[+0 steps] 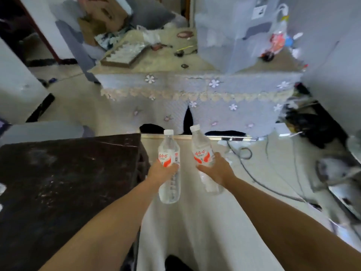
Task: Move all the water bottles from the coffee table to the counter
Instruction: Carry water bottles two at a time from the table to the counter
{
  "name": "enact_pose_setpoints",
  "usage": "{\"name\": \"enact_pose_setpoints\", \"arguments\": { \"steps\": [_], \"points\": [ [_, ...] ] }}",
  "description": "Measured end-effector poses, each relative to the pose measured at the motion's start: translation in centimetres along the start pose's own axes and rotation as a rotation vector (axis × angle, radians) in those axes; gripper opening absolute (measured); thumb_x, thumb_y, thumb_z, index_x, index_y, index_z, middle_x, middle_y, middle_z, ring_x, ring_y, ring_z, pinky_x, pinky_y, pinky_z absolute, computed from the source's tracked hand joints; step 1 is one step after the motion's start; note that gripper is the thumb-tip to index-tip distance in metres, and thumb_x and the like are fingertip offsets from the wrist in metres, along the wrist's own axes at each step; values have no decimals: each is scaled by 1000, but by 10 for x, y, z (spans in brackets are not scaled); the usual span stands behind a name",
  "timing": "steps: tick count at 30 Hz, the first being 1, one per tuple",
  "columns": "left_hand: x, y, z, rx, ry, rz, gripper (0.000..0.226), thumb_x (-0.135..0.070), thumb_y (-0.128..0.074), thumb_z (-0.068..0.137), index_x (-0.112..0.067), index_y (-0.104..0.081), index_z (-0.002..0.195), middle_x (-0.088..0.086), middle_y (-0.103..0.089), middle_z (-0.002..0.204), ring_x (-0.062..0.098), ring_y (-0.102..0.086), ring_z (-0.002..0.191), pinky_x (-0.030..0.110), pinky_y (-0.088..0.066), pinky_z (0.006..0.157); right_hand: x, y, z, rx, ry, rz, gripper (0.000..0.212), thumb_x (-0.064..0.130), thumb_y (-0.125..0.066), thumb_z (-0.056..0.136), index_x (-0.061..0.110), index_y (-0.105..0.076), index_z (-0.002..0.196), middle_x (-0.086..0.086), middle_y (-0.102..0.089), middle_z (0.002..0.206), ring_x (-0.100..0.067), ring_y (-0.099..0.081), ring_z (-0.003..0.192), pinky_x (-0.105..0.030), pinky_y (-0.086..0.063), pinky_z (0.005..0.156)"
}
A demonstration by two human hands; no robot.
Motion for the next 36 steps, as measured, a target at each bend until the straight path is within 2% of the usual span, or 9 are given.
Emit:
{"name": "enact_pose_setpoints", "arguments": {
  "steps": [4,8,12,17,20,24,29,33,36],
  "points": [
    [-35,-115,-26,165,-103,117,18,-25,-73,78,-22,-67,95,-5,-71,87,17,-70,85,28,-56,73,-99,99,-45,-145,-127,-23,69,60,-75,67,18,-54,117,4,-64,105,-19,-64,98,-36,-53,88],
    [-53,-232,-72,316,-107,194,53,-42,-74,62,-20,-61,109,-1,-69,97,14,-67,82,22,-48,58,-193,187,-110,-270,-273,-31,65,58,-74,70,17,-52,115,5,-60,100,-19,-62,94,-31,-49,78],
    [-73,-344,-121,475,-159,268,74,-52,-70,48,-19,-58,114,0,-68,102,17,-67,89,26,-53,65,-275,256,-180,-420,-422,25,69,58,-75,66,18,-51,117,5,-59,103,-20,-61,98,-35,-51,86],
    [-94,-474,-190,712,-298,494,77,-55,-67,48,-19,-58,115,1,-68,101,18,-66,90,25,-52,65,-359,317,-279,-643,-585,171,77,63,-74,63,22,-50,123,7,-63,108,-18,-63,101,-35,-53,88],
    [-103,-530,-230,822,-383,584,74,-52,-68,49,-18,-61,115,3,-70,102,20,-67,91,24,-50,64,-392,335,-328,-773,-673,256,82,71,-71,56,28,-52,124,7,-68,108,-18,-67,97,-36,-56,84],
    [-104,-608,-283,983,-450,670,81,-53,-75,42,-20,-60,114,2,-70,107,21,-67,94,35,-56,87,-433,349,-397,-942,-803,352,76,59,-76,65,23,-50,127,5,-66,113,-18,-63,97,-34,-53,83],
    [-110,-690,-362,1175,-549,803,56,-33,-81,67,-18,-58,116,2,-66,110,24,-64,101,33,-51,92,-469,358,-479,-1179,-949,489,73,56,-79,65,23,-52,125,4,-68,112,-14,-65,95,-22,-51,74],
    [-105,-741,-424,1315,-664,907,58,-41,-80,55,-22,-60,106,1,-70,103,22,-67,94,38,-54,92,-475,350,-542,-1391,-1042,571,65,44,-80,72,14,-53,123,1,-66,107,-16,-65,94,-15,-44,62],
    [-83,-764,-469,1430,-717,982,63,-43,-81,55,-21,-63,111,3,-71,106,22,-68,94,40,-56,92,-475,330,-580,-1501,-1116,619,65,44,-79,73,13,-54,124,-1,-66,109,-20,-65,99,-23,-50,73]
  ]
}}
Point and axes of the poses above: each hand's wrist, its own z-axis towards the middle knuckle, its own y-axis out of the back of the hand, x = y × z, the point moved 8 cm from there along z, towards the middle knuckle
